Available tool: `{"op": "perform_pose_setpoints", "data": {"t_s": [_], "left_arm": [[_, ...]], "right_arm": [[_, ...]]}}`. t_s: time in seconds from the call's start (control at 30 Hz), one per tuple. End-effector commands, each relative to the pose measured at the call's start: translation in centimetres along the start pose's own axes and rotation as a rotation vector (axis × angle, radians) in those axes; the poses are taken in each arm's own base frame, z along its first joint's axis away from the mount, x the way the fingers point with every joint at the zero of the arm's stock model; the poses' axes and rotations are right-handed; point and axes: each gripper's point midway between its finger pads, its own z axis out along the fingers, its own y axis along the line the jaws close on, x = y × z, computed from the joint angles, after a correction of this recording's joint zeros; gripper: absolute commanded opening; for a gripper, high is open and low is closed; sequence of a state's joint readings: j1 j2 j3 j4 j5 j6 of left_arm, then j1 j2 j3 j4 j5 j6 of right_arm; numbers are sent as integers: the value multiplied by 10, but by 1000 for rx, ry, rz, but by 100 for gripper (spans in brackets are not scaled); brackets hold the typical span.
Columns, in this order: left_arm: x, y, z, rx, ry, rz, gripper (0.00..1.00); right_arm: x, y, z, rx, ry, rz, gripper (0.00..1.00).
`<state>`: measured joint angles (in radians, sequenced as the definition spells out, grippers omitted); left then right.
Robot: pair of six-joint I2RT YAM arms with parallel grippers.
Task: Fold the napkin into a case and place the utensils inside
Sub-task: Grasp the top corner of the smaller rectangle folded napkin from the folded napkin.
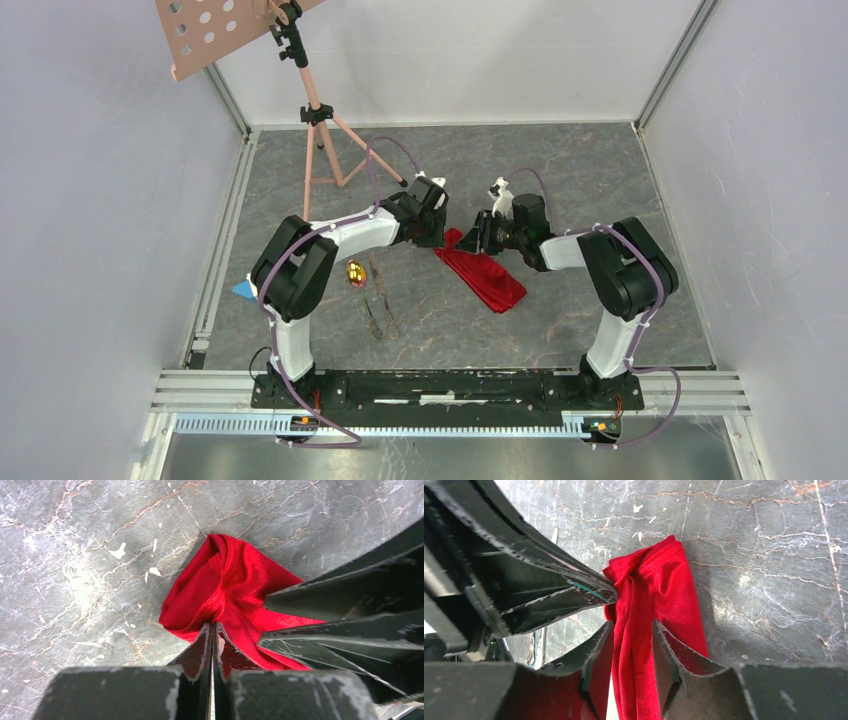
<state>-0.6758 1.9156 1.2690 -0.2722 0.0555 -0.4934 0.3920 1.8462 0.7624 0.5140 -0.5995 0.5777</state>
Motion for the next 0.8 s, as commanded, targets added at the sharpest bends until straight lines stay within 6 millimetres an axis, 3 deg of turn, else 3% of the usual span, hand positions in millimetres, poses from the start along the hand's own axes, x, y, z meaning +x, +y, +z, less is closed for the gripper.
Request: {"op": "perform_pose_setpoints", "data": {"t_s": [0.0,0.17,0.37,0.5,0.63,0.77], "left_arm": [[-18,-11,-16,53,-62,-47,2],[-18,-13,-18,63,-64,-50,2],[-22,-20,-20,89,-68,-56,2],[-24,-23,-19,103,-68,-69,2],[-20,-15,-14,63,-44,-92,2],[-15,-5,-11,37,-26,-113,5]], "right_arm": [[-13,20,-9,-72,-38,-60,40],[-19,22,4,-97,-48,-42,27],[-19,31,34,-121,-28,-37,10],[-5,38,57,-139,22,-40,5],[11,31,47,-123,36,-30,6],[3,34,24,-163,3,-11,25]]}}
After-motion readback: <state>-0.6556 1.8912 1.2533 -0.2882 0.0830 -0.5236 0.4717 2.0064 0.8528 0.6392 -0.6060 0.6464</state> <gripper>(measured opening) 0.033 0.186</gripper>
